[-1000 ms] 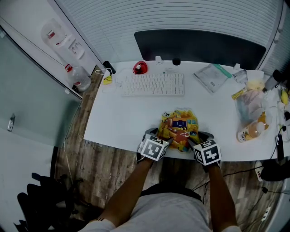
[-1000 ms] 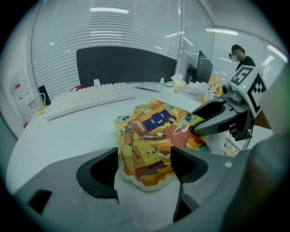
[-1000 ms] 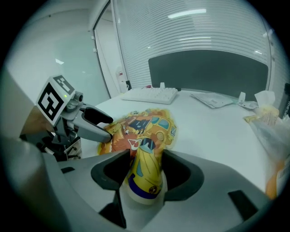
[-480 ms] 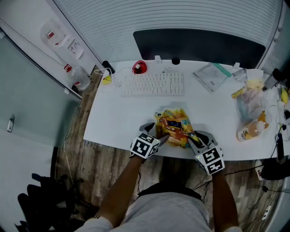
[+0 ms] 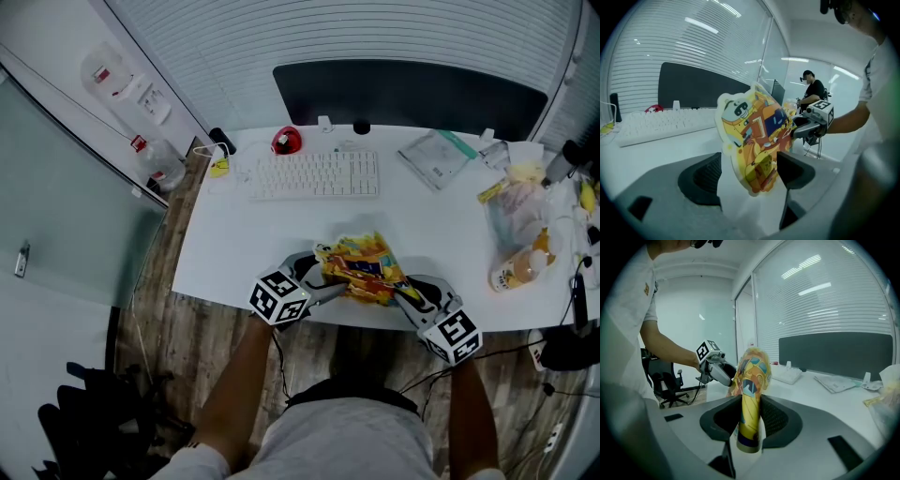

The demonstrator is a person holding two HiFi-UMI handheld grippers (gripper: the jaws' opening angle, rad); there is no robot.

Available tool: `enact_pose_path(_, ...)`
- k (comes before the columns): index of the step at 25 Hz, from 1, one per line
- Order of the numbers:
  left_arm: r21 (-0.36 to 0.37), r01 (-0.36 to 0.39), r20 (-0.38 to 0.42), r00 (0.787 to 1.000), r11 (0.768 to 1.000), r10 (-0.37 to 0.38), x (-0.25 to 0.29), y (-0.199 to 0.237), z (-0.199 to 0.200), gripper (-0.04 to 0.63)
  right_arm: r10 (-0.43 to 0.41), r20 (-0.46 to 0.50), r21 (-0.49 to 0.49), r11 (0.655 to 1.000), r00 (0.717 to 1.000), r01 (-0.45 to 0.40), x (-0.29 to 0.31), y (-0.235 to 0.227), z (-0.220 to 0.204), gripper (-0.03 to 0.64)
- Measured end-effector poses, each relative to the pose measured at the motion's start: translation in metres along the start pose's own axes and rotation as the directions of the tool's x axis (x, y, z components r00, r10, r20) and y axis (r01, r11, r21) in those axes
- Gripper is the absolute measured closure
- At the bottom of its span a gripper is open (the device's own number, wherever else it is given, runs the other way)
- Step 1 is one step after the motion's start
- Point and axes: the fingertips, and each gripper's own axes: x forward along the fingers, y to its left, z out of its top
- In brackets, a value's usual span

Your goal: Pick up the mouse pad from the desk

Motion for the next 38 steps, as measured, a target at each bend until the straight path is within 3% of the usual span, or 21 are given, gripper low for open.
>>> enact_pose_path(6,0.017,0.042,0.047,0.998,0.999,-0.043,0.004,-0.015,0.008,0.236,0.02,0.008,0.021,1.0,1.0,-0.02,-0.003,0.001,0.003,0.491)
enact_pose_path(7,0.016,0.031,0.066,0.997,0.999,-0.032,0.002,-0.014,0.011,0.258,0.018,0.013,0.027,0.999,1.0,-0.019,-0.004,-0.001,0.003,0.491)
enact_pose_path(9,0.012,0.006,0.112,0.994,1.0,-0.008,-0.005,-0.012,0.018,0.404,0.014,0.024,0.038,0.999,1.0,-0.015,-0.008,-0.004,0.004,0.491)
enact_pose_path(16,0.041,-0.014,0.198,0.98,0.999,0.006,-0.022,-0.023,0.042,0.544,-0.012,0.043,0.011,1.0,0.999,0.012,-0.015,-0.014,0.013,0.488)
enact_pose_path(22,0.1,-0.023,0.255,0.967,0.995,-0.003,-0.041,-0.039,0.065,0.572,-0.084,0.05,-0.114,0.989,0.995,0.089,-0.017,-0.023,0.028,0.417)
enact_pose_path(25,0.151,-0.041,0.257,0.966,0.988,0.001,-0.048,-0.046,0.074,0.572,-0.16,0.09,-0.12,0.978,0.983,0.17,-0.021,-0.035,0.038,0.408)
enact_pose_path(28,0.172,-0.063,0.276,0.961,0.983,0.013,-0.056,-0.048,0.082,0.572,-0.23,0.128,-0.074,0.968,0.965,0.241,-0.03,-0.05,0.045,0.408)
enact_pose_path(31,0.157,-0.07,0.32,0.947,0.985,0.016,-0.069,-0.047,0.092,0.573,-0.25,0.161,-0.005,0.967,0.955,0.254,-0.037,-0.056,0.048,0.407)
enact_pose_path(38,0.164,-0.061,0.392,0.92,0.985,-0.008,-0.095,-0.05,0.118,0.574,-0.194,0.253,0.202,0.969,0.948,0.144,-0.044,-0.057,0.058,0.396)
